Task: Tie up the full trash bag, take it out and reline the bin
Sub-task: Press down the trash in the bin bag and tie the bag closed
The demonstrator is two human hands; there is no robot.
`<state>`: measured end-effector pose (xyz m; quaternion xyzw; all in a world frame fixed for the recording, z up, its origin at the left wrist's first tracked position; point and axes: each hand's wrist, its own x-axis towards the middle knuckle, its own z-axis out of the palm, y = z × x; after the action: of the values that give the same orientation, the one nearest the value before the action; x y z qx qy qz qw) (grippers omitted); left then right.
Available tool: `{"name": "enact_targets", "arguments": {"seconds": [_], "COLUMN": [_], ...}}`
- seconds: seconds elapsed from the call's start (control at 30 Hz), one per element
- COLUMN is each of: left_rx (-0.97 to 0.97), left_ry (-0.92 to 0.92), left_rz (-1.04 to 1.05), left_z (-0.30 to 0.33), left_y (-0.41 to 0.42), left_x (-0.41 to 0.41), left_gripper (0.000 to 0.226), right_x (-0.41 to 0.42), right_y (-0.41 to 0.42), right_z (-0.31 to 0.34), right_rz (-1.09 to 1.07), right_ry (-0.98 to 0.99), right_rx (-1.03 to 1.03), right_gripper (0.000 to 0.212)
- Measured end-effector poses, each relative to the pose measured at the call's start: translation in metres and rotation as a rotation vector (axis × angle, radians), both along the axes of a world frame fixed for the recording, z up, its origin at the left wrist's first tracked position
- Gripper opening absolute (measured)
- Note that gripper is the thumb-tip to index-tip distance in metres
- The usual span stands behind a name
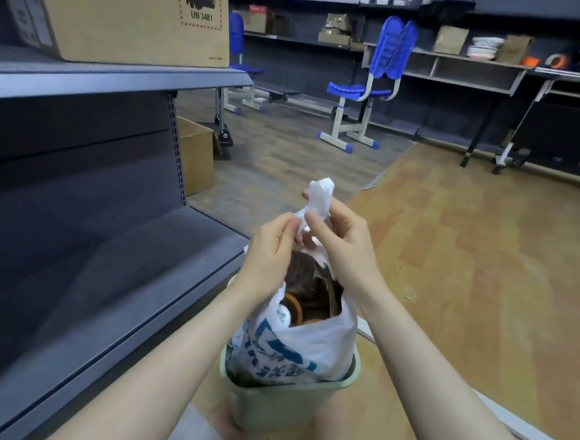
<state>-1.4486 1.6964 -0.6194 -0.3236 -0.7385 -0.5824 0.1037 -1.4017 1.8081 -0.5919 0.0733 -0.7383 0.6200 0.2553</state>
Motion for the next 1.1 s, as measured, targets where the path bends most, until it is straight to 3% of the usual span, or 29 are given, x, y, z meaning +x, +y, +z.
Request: {"name": "enact_targets", "arguments": {"seconds": [0.13, 0.23, 0.33, 0.47, 0.53, 0.6, 0.67, 0.7, 0.77, 0.83, 0.93, 1.0, 1.1], "left_rx": [-0.254, -0.453, -0.59, -0.759, -0.683, -0.453, -0.248, -0.163, -0.133, -0.353, -0.685, -0.73, -0.707], "left_ry": [0.048, 0.081, 0.096, 0.088, -0.078, -0.389, -0.532, -0.475, -0.191, 0.163, 0.67, 0.763, 0.716], "left_rz": [-0.097, -0.091, -0.131, -0.195, -0.279, -0.398, -0.409, -0.356, -0.269, -0.305, -0.307, -0.279, -0.278], "left_z": [-0.005, -0.01, -0.014, -0.007, -0.008, -0.005, 0.002, 0.004, 0.007, -0.003, -0.037, -0.05, -0.046], "left_y": [0.005, 0.005, 0.005, 0.004, -0.002, -0.008, -0.016, -0.023, -0.045, -0.07, -0.086, -0.081, -0.076], "left_x": [-0.003, -0.008, -0.017, -0.023, -0.026, -0.027, -0.023, -0.018, 0.002, 0.027, 0.044, 0.041, 0.031], "left_gripper": [0.038, 0.054, 0.032, 0.035, 0.032, 0.027, 0.034, 0.04, 0.053, 0.056, 0.03, 0.015, 0.021], "right_x": [-0.006, -0.012, -0.015, -0.02, -0.018, -0.016, -0.015, -0.015, -0.015, -0.015, -0.015, -0.016, -0.014], "right_y": [-0.001, -0.001, 0.003, 0.012, 0.012, 0.012, 0.013, 0.014, 0.015, 0.014, 0.011, 0.008, 0.007], "right_z": [-0.005, -0.009, -0.014, -0.021, -0.02, -0.017, -0.013, -0.012, -0.013, -0.013, -0.012, -0.013, -0.016], "right_rz": [-0.095, -0.119, -0.155, -0.126, -0.056, 0.013, 0.03, 0.018, -0.001, -0.006, 0.012, 0.021, 0.021], "right_ry": [-0.026, -0.021, 0.014, -0.013, -0.058, -0.094, -0.105, -0.103, -0.11, -0.123, -0.125, -0.119, -0.116], "right_rx": [-0.043, -0.084, -0.126, -0.147, -0.15, -0.223, -0.29, -0.299, -0.301, -0.294, -0.307, -0.306, -0.323], "right_gripper": [0.019, 0.022, 0.03, 0.041, 0.037, 0.035, 0.035, 0.033, 0.032, 0.033, 0.042, 0.036, 0.024]}}
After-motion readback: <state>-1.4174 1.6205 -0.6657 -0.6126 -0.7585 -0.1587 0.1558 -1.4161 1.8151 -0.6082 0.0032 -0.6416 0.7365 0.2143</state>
